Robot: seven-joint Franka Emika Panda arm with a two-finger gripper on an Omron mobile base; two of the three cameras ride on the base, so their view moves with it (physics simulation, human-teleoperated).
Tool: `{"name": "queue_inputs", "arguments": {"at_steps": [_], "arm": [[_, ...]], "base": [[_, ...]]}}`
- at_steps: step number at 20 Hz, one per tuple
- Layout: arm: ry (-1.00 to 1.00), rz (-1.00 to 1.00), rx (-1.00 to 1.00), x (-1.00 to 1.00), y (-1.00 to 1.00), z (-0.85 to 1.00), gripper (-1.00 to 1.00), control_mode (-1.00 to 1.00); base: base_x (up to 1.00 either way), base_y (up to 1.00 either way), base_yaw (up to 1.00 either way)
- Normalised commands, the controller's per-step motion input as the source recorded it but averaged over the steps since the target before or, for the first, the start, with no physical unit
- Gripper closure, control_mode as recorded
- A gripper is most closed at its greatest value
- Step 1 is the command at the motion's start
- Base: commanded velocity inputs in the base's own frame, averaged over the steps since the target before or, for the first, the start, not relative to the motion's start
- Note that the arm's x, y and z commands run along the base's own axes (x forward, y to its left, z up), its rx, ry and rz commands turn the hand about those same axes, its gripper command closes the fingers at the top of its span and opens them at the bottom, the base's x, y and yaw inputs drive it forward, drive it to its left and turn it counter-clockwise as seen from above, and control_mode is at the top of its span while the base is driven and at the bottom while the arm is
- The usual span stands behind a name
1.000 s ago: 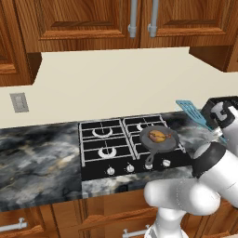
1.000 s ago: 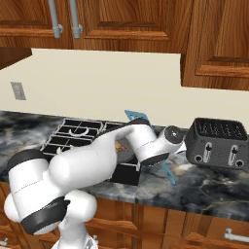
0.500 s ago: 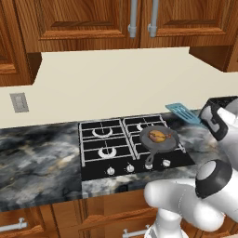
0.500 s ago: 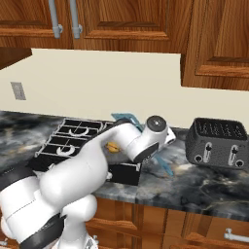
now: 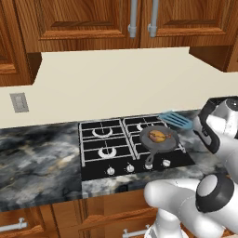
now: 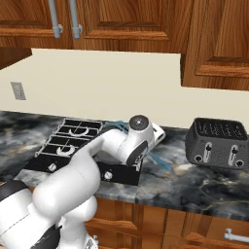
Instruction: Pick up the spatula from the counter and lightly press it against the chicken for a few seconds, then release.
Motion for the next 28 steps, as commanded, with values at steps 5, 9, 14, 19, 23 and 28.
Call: {"name": "queue_inputs", "arguments": {"at_steps": [5,9,14,19,23,28], "arm": [[0.12,0.15,-0.09,0.00,0.00,0.00,1.00,-1.00],[0.15,0.14,-0.05,0.02,0.00,0.00,1.00,-1.00],[0.09,0.12,-0.04,0.01,0.03,0.00,1.00,-1.00],[0.05,0.08,-0.04,0.00,0.10,0.00,1.00,-1.00],[0.04,0.05,-0.03,0.00,0.18,0.00,1.00,-1.00],[0.03,0.03,-0.03,0.00,0.16,0.00,1.00,-1.00]], "base": [[0.00,0.00,0.00],[0.00,0.00,0.00],[0.00,0.00,0.00],[0.00,0.00,0.00],[0.00,0.00,0.00],[0.00,0.00,0.00]]}}
